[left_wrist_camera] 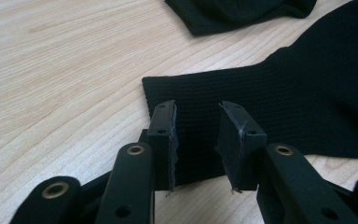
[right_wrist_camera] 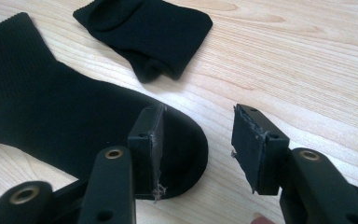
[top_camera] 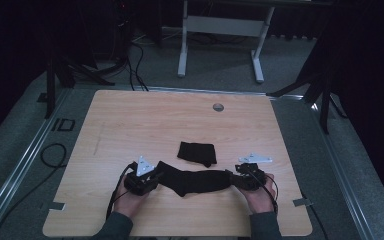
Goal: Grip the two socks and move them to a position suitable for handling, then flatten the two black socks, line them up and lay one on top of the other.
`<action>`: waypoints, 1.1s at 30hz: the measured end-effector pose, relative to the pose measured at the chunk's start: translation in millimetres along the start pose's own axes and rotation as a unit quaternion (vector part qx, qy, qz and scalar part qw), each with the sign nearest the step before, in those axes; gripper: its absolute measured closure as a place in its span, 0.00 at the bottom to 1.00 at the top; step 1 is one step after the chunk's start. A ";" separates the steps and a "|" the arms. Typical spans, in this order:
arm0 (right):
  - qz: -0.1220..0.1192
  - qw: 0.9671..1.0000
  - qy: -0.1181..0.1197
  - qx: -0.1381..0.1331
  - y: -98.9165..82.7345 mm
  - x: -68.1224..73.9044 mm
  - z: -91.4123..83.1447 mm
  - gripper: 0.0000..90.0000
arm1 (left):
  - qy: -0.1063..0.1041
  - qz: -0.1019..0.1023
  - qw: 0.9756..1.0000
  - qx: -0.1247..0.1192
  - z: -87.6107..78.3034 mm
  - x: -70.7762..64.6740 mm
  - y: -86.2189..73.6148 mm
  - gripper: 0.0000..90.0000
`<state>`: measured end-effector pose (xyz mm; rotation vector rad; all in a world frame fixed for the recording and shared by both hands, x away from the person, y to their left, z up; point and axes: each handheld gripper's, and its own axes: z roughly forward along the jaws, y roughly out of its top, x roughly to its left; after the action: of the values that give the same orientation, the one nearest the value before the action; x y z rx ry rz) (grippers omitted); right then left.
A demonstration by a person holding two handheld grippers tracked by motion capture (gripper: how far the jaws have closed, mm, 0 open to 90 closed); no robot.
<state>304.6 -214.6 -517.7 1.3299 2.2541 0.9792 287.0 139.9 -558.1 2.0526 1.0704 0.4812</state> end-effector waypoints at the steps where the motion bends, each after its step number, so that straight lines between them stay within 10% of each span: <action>1: -0.001 1.000 -0.002 0.001 0.8 1.4 0.3 0.58 | -0.001 -0.002 1.000 0.003 0.3 0.3 -0.1 0.73; 33: -0.049 0.997 0.064 0.015 36.6 29.3 17.0 0.59 | -0.012 -0.025 1.000 0.006 -0.2 3.4 0.0 0.71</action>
<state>323.0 -170.8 -502.2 1.1856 2.4136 1.0269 288.8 142.7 -558.1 2.0319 1.1093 0.4260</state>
